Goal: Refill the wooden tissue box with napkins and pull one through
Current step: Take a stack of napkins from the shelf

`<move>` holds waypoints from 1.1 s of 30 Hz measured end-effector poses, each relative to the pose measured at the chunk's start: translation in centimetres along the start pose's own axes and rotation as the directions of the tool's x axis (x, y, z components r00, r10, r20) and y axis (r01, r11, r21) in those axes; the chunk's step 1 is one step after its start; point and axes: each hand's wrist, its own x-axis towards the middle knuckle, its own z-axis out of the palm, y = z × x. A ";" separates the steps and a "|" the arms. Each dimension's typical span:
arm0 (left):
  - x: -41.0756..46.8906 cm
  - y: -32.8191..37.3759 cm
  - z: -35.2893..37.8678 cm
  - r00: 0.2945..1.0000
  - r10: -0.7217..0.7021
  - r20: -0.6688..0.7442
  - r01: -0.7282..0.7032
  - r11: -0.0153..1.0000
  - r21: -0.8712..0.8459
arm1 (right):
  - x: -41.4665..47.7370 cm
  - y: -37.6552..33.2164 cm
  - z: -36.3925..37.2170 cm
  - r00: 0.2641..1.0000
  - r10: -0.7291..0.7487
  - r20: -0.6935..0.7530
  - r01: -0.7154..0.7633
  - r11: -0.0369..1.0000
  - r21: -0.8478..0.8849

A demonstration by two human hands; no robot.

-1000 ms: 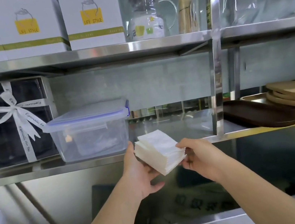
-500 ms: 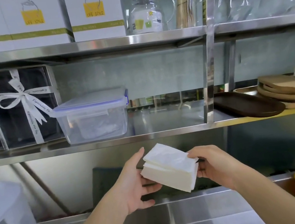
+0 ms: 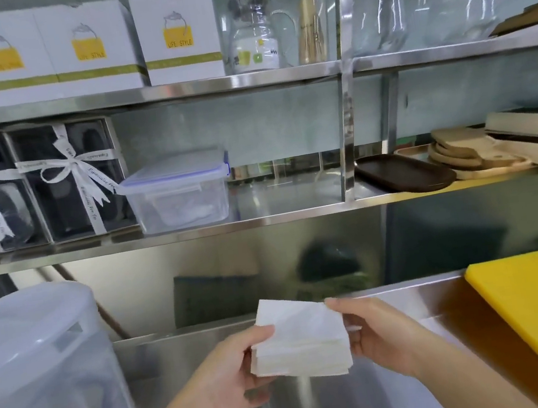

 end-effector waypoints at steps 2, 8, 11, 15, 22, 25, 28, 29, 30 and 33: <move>-1.9 -1.0 0.3 0.999 0.028 -0.017 -0.028 1.000 0.009 | -1.8 1.2 0.4 0.998 0.055 -0.014 -0.054 0.996 0.064; -6.7 -4.6 1.1 0.995 0.048 -0.084 -0.048 0.999 0.001 | -6.8 3.6 1.4 0.977 0.204 0.063 -0.210 0.972 0.102; -8.6 -6.4 1.4 0.991 0.051 -0.123 -0.053 0.999 -0.009 | -9.2 4.3 1.9 0.973 0.225 0.046 -0.227 0.972 0.057; -10.8 -8.1 1.4 0.994 0.037 -0.105 -0.038 0.999 -0.016 | -11.7 4.8 2.5 0.983 0.186 0.000 -0.186 0.982 0.027; -14.5 -9.1 1.4 0.998 0.059 0.012 -0.058 0.995 -0.080 | -15.8 5.8 2.4 0.996 0.075 0.044 -0.072 0.996 -0.060; -15.4 -10.1 1.4 0.998 0.050 0.026 -0.048 0.997 -0.066 | -16.9 6.6 2.4 0.997 0.067 0.033 -0.064 0.994 -0.084; -16.1 -11.0 1.5 0.999 0.012 0.046 -0.009 0.997 -0.075 | -17.8 7.7 2.6 0.998 0.042 -0.046 -0.045 0.997 -0.068; -16.3 -11.2 1.6 0.998 0.003 0.057 0.002 0.997 -0.082 | -18.1 8.0 2.7 0.997 0.035 -0.070 -0.039 0.998 -0.056; -16.6 -11.5 1.7 0.998 -0.006 0.067 0.011 0.996 -0.085 | -18.3 8.2 2.8 0.996 0.031 -0.088 -0.036 0.998 -0.051; -17.5 -12.1 1.8 0.996 -0.019 0.086 0.026 0.997 -0.076 | -19.1 8.9 2.8 0.994 0.025 -0.105 -0.033 0.997 -0.072</move>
